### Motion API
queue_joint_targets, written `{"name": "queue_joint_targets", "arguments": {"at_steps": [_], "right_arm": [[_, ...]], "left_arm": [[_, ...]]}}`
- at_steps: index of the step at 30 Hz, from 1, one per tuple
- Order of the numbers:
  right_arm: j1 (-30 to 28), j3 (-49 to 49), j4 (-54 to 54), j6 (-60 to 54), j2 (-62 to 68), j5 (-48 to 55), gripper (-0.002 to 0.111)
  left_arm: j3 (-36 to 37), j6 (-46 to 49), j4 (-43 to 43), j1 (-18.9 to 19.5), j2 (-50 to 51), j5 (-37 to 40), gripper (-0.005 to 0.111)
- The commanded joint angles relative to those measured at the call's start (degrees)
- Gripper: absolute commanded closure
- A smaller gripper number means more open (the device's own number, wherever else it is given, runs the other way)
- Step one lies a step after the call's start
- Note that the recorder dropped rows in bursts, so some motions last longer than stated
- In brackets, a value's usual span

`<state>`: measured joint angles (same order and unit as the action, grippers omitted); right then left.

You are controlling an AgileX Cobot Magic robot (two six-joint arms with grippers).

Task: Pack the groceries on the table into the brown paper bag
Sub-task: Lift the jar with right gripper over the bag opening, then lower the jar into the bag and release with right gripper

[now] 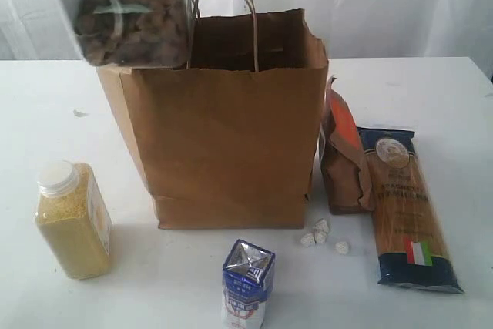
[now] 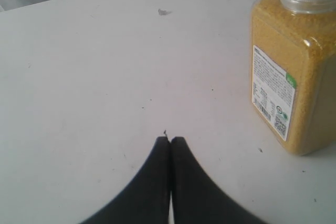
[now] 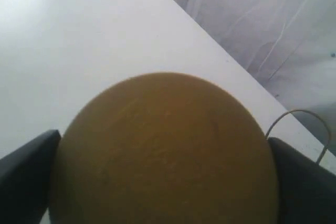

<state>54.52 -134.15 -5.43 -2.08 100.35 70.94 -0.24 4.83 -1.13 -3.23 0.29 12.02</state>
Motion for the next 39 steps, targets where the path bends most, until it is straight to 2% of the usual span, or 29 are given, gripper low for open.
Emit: {"name": "queue_joint_targets", "arguments": {"at_steps": [1, 12, 18, 25, 35, 39], "right_arm": [[-2.1, -0.72, -0.89, -0.72, -0.27, -5.8, 0.108], [-4.31, -0.72, -0.64, -0.72, 0.95, -15.87, 0.108], [-4.82, -0.72, -0.64, -1.95, 2.88, -16.3, 0.108], [-6.49, -0.72, -0.74, -3.25, 5.88, -13.94, 0.108], [-6.74, -0.61, -1.23, -3.25, 6.51, -4.96, 0.108], [-7.08, -0.61, -5.86, 0.0, 6.51, -1.14, 0.108]], "left_arm": [[0.24, -0.05, 0.57, 0.22, -0.29, -0.02, 0.107], [0.24, -0.05, 0.57, 0.22, -0.29, -0.02, 0.107], [0.24, -0.05, 0.57, 0.22, -0.29, -0.02, 0.107], [0.24, -0.05, 0.57, 0.22, -0.29, -0.02, 0.107], [0.24, -0.05, 0.57, 0.22, -0.29, -0.02, 0.107], [0.24, -0.05, 0.57, 0.22, -0.29, -0.02, 0.107]]}}
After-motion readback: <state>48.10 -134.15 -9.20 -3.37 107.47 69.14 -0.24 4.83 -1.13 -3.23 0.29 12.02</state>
